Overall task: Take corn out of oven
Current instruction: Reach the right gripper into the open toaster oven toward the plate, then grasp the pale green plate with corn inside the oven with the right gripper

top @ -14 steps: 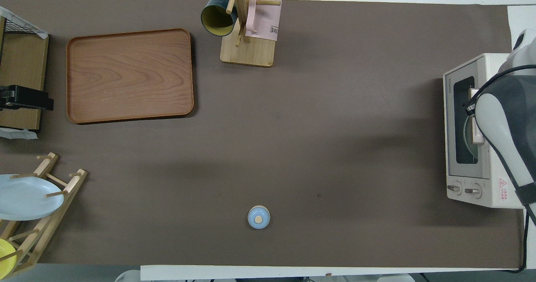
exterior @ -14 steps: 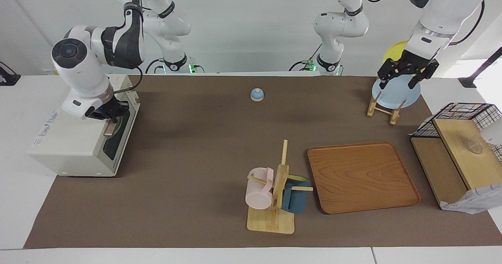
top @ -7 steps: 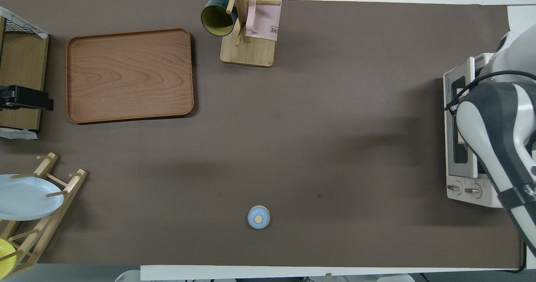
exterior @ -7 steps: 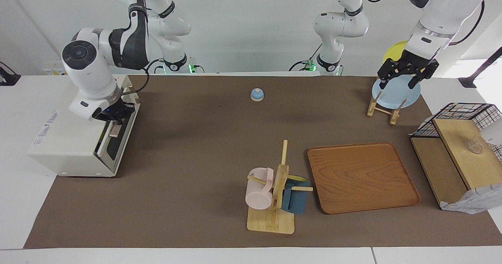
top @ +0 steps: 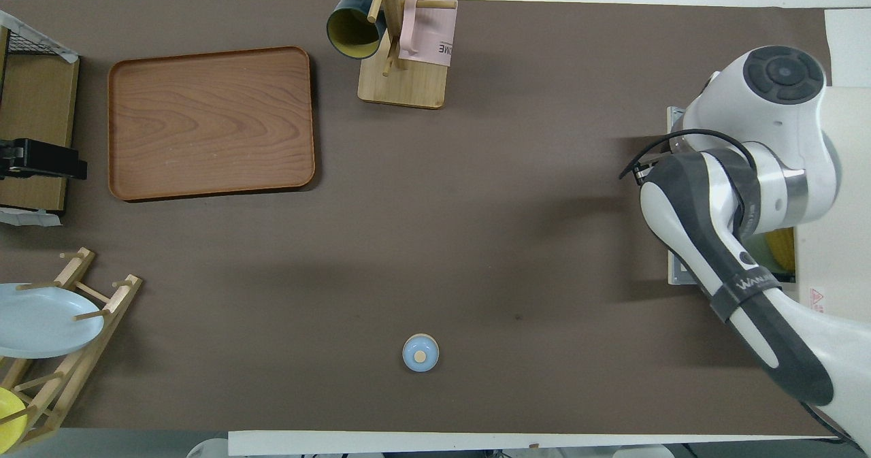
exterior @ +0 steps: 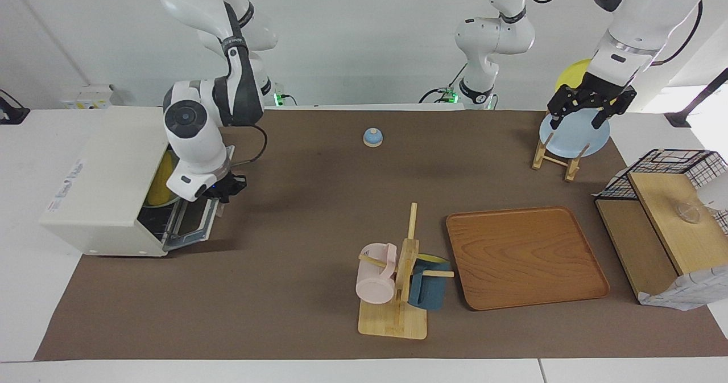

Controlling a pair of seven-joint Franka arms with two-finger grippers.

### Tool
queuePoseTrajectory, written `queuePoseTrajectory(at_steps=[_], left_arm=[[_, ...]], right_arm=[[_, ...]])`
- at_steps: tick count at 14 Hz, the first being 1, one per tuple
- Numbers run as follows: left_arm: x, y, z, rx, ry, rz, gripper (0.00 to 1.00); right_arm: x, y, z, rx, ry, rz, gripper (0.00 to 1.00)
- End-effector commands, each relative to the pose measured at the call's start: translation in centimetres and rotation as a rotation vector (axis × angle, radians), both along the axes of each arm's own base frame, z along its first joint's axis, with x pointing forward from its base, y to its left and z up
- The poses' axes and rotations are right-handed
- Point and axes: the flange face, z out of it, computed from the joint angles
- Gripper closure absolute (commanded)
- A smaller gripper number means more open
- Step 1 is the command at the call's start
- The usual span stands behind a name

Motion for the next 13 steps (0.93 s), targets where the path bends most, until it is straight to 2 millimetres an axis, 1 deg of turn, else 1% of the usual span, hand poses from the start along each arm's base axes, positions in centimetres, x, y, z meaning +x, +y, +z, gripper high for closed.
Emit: queuePoseTrajectory(at_steps=[1,2,4,5,6,7,8,9,10,11,12,13], left_arm=[[-0.3,0.3,0.3,0.001,0.008,0.0,0.0],[-0.3,0.3,0.3,0.001,0.007,0.0,0.0],[-0.3,0.3,0.3,0.001,0.007,0.001,0.0],[-0.3,0.3,0.3,0.001,0.008,0.0,0.0],[-0.3,0.3,0.3,0.001,0.007,0.0,0.0],[-0.3,0.3,0.3,0.001,0.007,0.001,0.0],[-0.3,0.2,0.3,0.001,0.008,-0.002,0.0],[-0.3,0.3,0.3,0.001,0.007,0.001,0.0],[-0.3,0.3,0.3,0.001,0.008,0.001,0.0],[-0.3,0.3,0.3,0.001,0.008,0.0,0.0],[-0.3,0.3,0.3,0.001,0.007,0.0,0.0],[-0.3,0.3,0.3,0.001,0.007,0.0,0.0]], right_arm=[[1.4,-0.8,-2.7,-0.01,-0.033,-0.047,1.0],[1.4,0.0,-3.4,-0.012,-0.033,-0.058,1.0],[1.5,1.5,-3.8,-0.011,-0.046,-0.083,1.0],[1.7,2.6,-3.2,0.008,-0.051,-0.097,1.0],[2.1,4.7,-2.2,0.057,-0.06,-0.111,1.0],[2.3,5.8,-1.3,0.089,-0.071,-0.126,0.98],[2.5,6.4,0.5,0.092,-0.085,-0.127,0.92],[2.2,5.9,2.1,0.086,-0.076,-0.134,0.74],[1.8,4.9,3.6,0.076,-0.071,-0.145,0.6],[1.2,3.0,5.0,0.062,-0.054,-0.164,0.41],[0.7,1.3,5.8,0.049,-0.032,-0.185,0.34],[0.2,0.2,6.2,0.034,-0.01,-0.199,0.33]])
